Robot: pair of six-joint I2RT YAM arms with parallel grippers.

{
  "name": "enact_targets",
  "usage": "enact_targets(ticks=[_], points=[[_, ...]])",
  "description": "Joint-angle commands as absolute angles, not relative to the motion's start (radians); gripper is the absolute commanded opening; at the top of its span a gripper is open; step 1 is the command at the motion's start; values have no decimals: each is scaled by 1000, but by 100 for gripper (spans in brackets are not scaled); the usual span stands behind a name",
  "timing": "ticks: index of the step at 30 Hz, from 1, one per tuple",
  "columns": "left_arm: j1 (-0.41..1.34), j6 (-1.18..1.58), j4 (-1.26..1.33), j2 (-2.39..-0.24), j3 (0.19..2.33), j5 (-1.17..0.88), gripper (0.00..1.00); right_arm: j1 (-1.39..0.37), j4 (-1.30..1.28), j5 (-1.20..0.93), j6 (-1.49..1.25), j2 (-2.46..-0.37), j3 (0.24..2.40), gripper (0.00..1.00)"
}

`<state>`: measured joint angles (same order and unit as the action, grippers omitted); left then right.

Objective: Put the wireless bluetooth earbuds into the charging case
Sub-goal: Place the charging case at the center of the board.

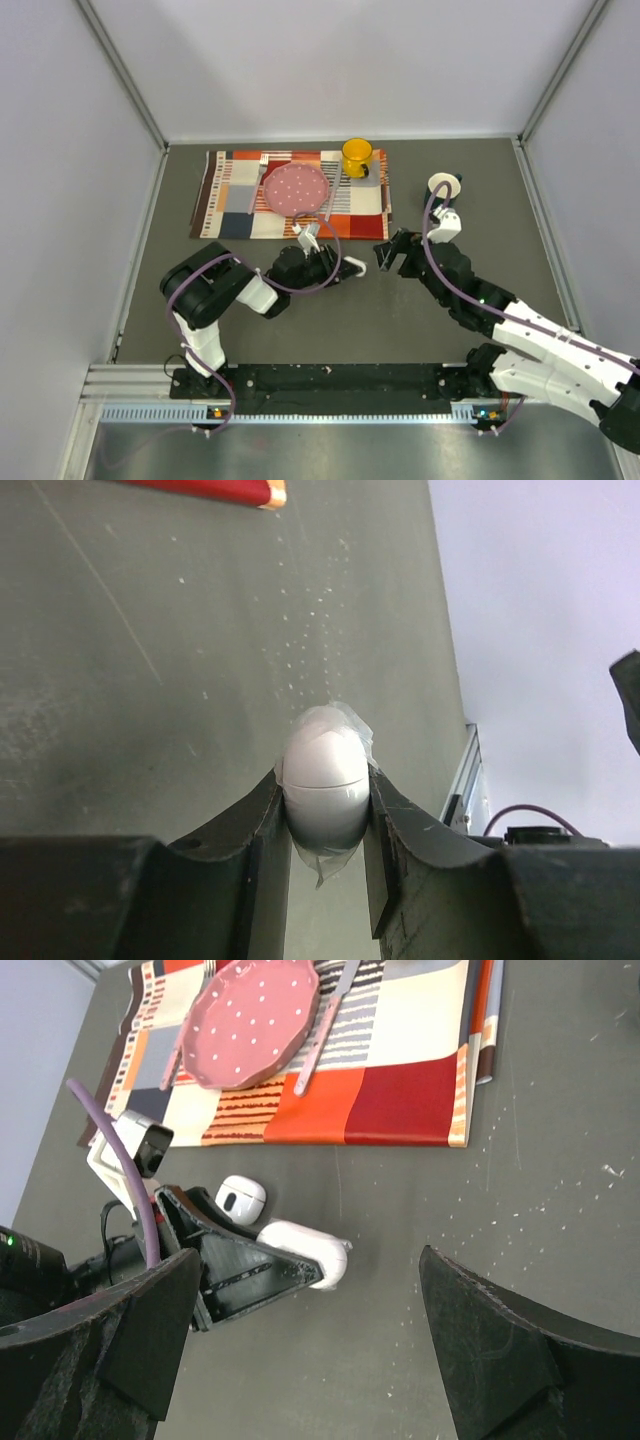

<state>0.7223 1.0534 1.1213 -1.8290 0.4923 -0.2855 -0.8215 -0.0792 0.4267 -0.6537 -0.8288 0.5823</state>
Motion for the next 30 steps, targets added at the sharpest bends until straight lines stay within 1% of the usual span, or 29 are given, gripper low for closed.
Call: enact_targets(ticks=[1, 5, 15, 16, 18, 20, 21, 22, 30], points=[[729, 1048, 1051, -1827, 538, -241, 6, -811, -63, 384, -630, -848, 600, 90], [735, 1032, 908, -1816, 580, -210, 9, -811, -63, 379, -629, -856, 600, 90], [747, 996, 692, -1799, 658, -158, 18, -807, -63, 357, -618, -891, 615, 90], [747, 996, 686, -1799, 667, -156, 21, -805, -61, 354, -618, -894, 617, 90], [749, 999, 673, -1804, 676, -163, 22, -804, -63, 350, -620, -897, 618, 90], [750, 1005, 673, -1813, 687, -167, 28, -802, -61, 350, -621, -899, 617, 90], [750, 1011, 684, -1816, 687, -169, 35, -802, -60, 350, -621, -900, 615, 90], [750, 1011, 696, -1818, 678, -172, 37, -802, -60, 350, -621, -900, 615, 90], [749, 1008, 695, -1816, 666, -172, 42, -802, -63, 350, -623, -899, 607, 90]])
